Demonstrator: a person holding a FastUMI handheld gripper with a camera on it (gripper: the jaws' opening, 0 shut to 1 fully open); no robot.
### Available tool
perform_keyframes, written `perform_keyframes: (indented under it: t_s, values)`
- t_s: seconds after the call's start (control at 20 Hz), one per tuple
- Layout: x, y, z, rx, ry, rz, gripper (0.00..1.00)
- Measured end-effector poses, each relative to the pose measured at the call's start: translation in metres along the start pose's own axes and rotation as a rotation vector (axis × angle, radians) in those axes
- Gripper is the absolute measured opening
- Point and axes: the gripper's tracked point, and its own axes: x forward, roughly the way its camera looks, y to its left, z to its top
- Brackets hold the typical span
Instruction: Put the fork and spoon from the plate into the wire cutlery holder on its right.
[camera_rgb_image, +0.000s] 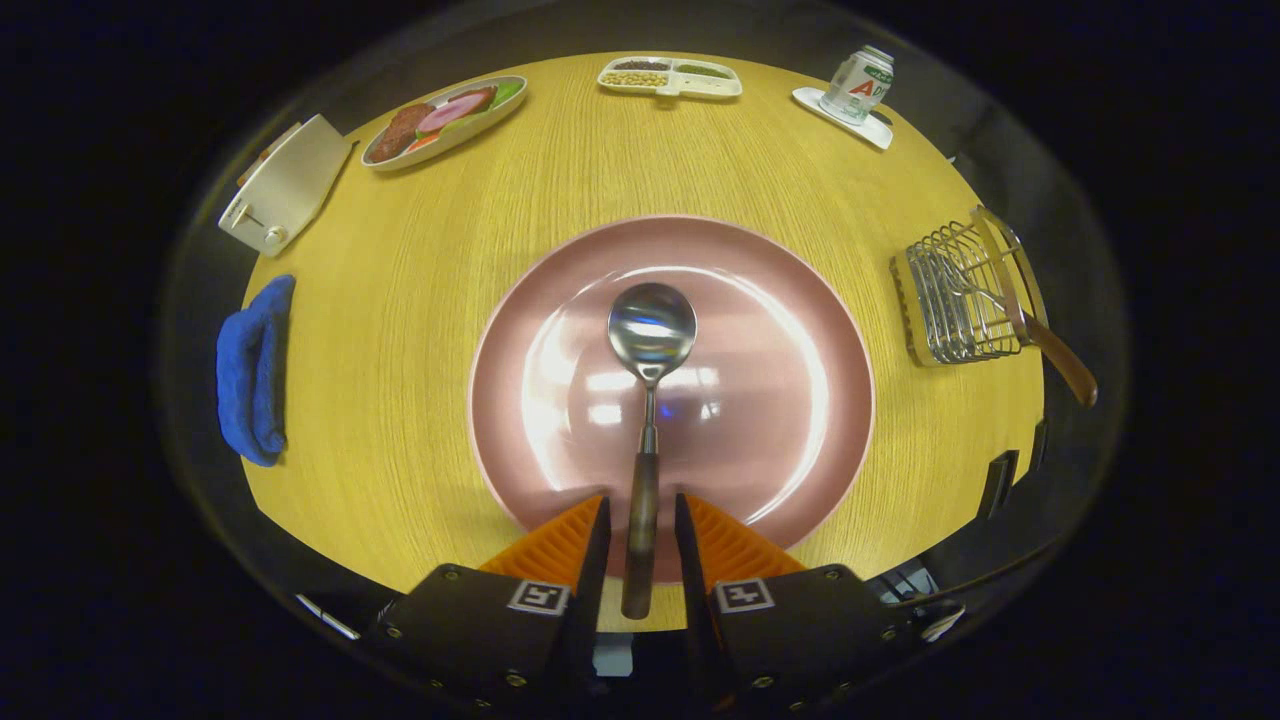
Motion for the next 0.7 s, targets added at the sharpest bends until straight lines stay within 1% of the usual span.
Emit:
perform_keyframes:
  t_s: [0.05,0.1,0.15,0.2,0.45,0.7]
  values:
    - [-0.001,-0.001,-0.001,-0.017,0.005,-0.003,0.27]
    - [0.0,-0.005,-0.003,-0.033,0.011,-0.019,0.14]
    - [-0.003,-0.004,-0.004,-0.045,0.015,-0.013,0.14]
    - [-0.003,-0.006,-0.005,-0.049,0.024,-0.016,0.08]
    - [-0.018,-0.01,0.007,-0.039,0.005,-0.023,0.08]
    - [-0.047,-0.02,0.027,-0.044,-0.029,-0.072,0.08]
